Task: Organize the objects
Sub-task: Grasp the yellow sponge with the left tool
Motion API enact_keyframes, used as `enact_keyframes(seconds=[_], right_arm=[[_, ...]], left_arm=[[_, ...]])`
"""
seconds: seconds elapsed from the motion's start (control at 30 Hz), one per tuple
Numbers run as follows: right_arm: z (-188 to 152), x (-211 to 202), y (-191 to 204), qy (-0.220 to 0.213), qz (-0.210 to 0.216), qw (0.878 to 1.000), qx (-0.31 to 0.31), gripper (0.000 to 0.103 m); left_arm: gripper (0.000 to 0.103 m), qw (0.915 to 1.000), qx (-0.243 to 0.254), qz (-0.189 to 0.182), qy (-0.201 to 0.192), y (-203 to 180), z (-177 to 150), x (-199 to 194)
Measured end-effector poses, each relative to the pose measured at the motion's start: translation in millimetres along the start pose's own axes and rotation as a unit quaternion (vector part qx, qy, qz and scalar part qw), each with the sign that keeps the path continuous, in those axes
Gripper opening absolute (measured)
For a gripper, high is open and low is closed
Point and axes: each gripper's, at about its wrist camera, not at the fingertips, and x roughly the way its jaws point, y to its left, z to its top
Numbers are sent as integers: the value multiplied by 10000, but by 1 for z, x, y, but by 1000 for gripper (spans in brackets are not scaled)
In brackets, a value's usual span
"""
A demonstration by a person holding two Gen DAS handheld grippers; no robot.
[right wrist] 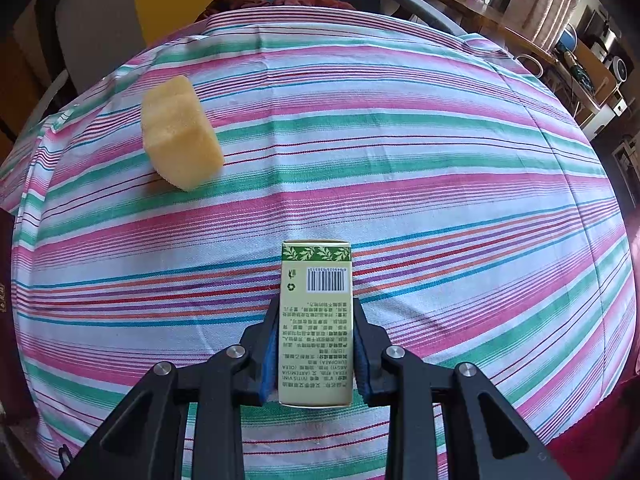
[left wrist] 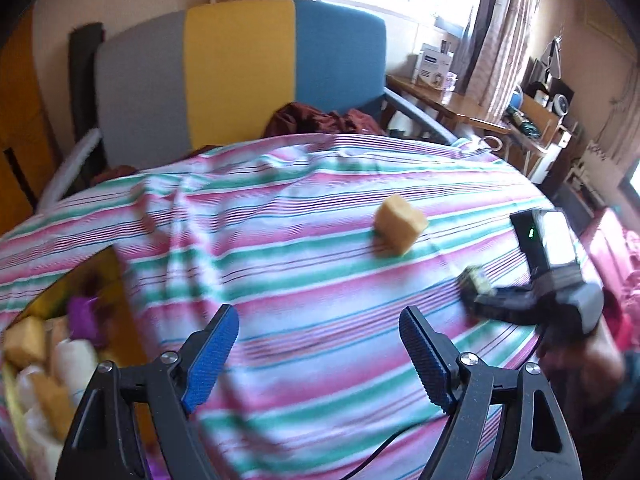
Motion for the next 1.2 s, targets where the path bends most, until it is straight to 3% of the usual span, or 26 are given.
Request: enact_keyframes(seconds=[0.3,0.73,0.8,0.83,0.87,0.97,1.2], right_arm=[[5,1,-4,31,71,10000,46,30],[6,0,-5,27,70,10000,51,30],[6,0,-4,19,62,10000,27,30],[6,0,-5,15,65,10000,20,30],[6,-1,-5,11,69,10000,4,30],[7,-1,-3,0,76,10000,-16,30],[7,-3,-2,-32,42,10000,-78,30]], left_arm=[[77,9951,-449,-609,630,-34,44,80],[79,9908,-723,-506,1024,-72,91,174],[74,9897,-725,-462,1144,-75,93,190],[54,9888,-715,-472,1226,-75,92,196],[49,9875,-708,-505,1317,-74,91,202],[43,9878,-699,-684,1213,-69,84,191],[43,9962,-271,-498,660,-41,61,118]])
